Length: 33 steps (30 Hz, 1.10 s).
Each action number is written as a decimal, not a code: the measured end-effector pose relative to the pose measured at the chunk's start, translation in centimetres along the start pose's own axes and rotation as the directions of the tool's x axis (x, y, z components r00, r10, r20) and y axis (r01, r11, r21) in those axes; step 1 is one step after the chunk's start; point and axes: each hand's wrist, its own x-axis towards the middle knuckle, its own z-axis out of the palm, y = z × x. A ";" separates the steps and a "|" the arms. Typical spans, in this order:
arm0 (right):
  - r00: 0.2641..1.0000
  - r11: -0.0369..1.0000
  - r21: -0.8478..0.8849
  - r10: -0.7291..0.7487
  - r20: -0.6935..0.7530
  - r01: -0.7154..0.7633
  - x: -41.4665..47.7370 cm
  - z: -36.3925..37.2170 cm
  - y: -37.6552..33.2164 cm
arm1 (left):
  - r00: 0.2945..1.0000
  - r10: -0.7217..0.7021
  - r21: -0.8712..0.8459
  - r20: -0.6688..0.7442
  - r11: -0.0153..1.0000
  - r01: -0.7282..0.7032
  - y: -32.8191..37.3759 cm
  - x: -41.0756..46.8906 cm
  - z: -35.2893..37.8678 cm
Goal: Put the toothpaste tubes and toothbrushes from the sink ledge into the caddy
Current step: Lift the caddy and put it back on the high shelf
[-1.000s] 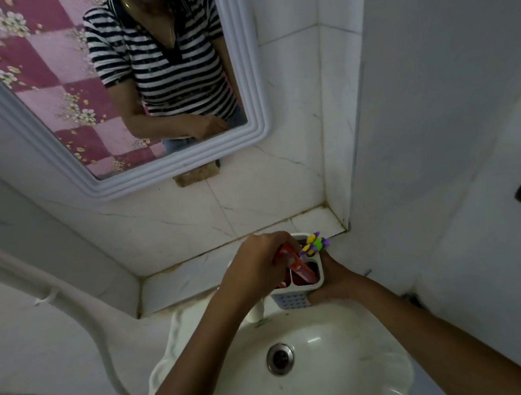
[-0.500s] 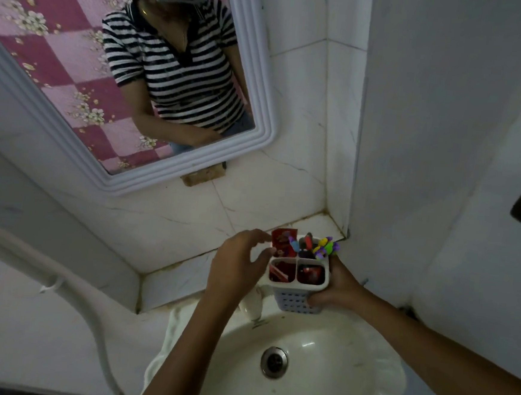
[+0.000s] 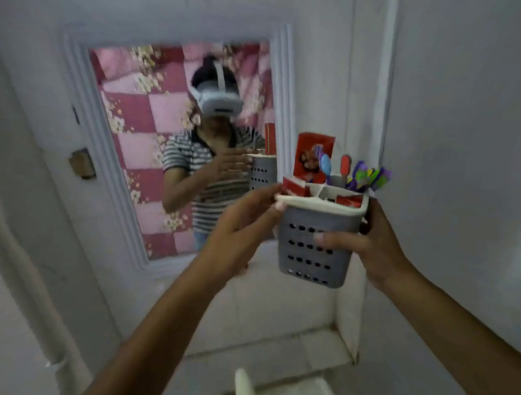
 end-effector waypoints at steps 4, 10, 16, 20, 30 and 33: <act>0.967 0.971 0.087 -0.233 0.099 0.225 4.9 0.2 -12.3 | 0.975 0.222 0.230 0.006 0.949 -0.217 8.7 5.1 -4.4; 0.932 0.920 0.163 -0.363 0.009 0.357 11.1 0.7 -29.1 | 0.748 0.663 0.995 0.023 0.058 -0.082 18.7 13.6 -11.2; 0.824 0.882 0.008 -0.436 -0.362 0.470 17.4 3.2 -41.1 | 0.814 0.578 0.989 -0.056 -0.080 0.125 20.9 21.2 -15.6; 0.735 0.892 -0.179 -0.446 -0.511 0.416 20.7 4.8 -43.8 | 0.826 0.557 0.994 -0.082 -0.014 0.109 20.3 22.8 -16.3; 0.563 0.847 -0.497 -0.508 -0.652 0.189 29.4 6.4 -38.6 | 0.845 0.530 0.997 -0.072 0.052 0.052 20.2 22.9 -16.8; 0.476 0.760 -0.623 -0.623 -0.620 0.183 30.8 6.9 -37.4 | 0.853 0.519 0.998 -0.060 0.053 0.038 20.2 22.9 -17.1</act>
